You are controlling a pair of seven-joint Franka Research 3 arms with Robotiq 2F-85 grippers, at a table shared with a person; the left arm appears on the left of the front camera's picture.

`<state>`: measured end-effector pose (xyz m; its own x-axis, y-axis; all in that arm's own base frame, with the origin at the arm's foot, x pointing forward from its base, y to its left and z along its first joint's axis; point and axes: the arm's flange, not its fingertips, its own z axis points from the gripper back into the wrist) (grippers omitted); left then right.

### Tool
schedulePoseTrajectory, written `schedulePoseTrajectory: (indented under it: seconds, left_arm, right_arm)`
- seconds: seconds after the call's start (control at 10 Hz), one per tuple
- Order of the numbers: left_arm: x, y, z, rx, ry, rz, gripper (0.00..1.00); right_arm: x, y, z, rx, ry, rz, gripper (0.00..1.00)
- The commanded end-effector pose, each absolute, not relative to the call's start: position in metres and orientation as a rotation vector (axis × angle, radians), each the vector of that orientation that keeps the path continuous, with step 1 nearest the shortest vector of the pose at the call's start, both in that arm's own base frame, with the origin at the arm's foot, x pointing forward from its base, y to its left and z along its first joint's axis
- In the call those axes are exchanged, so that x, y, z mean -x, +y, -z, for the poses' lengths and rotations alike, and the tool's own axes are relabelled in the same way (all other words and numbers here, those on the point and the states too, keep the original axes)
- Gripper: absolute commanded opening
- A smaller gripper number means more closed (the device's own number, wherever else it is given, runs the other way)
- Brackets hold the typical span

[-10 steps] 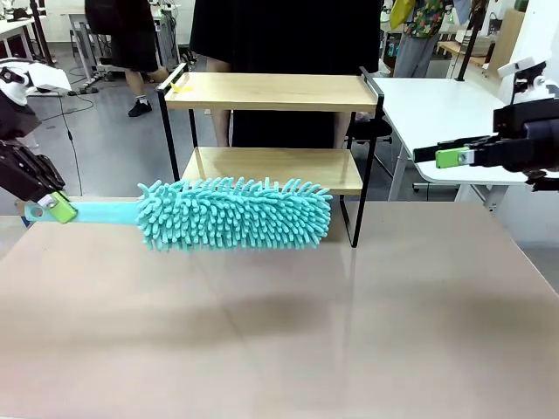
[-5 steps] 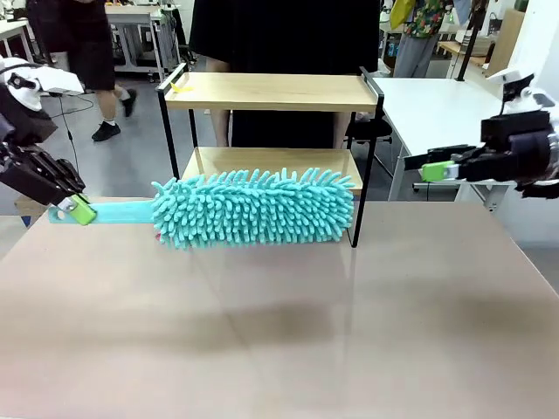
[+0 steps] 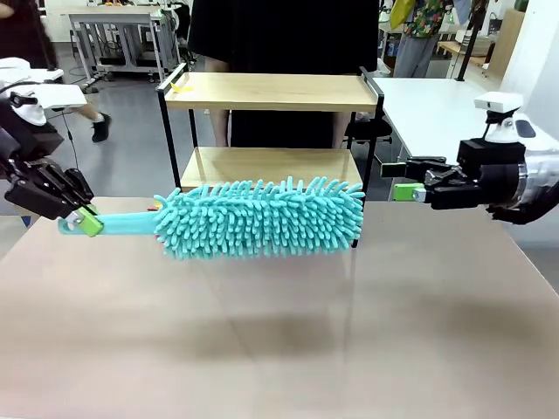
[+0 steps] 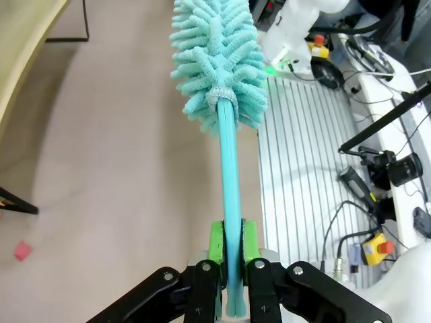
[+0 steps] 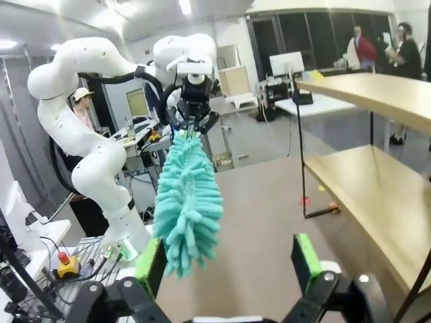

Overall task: Clean the shelf.
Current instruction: Hand the Duster back to the human.

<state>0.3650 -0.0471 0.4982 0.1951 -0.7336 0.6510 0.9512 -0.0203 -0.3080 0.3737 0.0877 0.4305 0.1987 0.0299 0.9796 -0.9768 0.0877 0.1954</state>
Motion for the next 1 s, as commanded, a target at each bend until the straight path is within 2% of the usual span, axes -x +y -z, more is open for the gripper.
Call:
schedulePoseTrajectory:
  seconds: [0.0, 0.4, 0.6, 0.9]
  left_arm:
    - [-0.363, -0.057, -0.491, 0.797, -0.398, 1.388, 0.13]
    - [-0.364, -0.062, -0.493, 0.779, -0.435, 1.378, 0.13]
    - [-0.368, -0.060, -0.493, 0.768, -0.382, 1.378, 0.13]
    - [-0.368, -0.060, -0.493, 0.768, -0.382, 1.378, 0.13]
  right_arm:
    - [-0.359, 0.103, -0.419, -1.207, -1.152, -1.042, 1.00]
    - [-0.347, 0.126, -0.407, -1.274, -1.091, -1.076, 1.00]
    - [-0.344, 0.133, -0.400, -1.280, -1.042, -1.081, 1.00]
    - [-0.344, 0.152, -0.389, -1.302, -0.991, -1.102, 1.00]
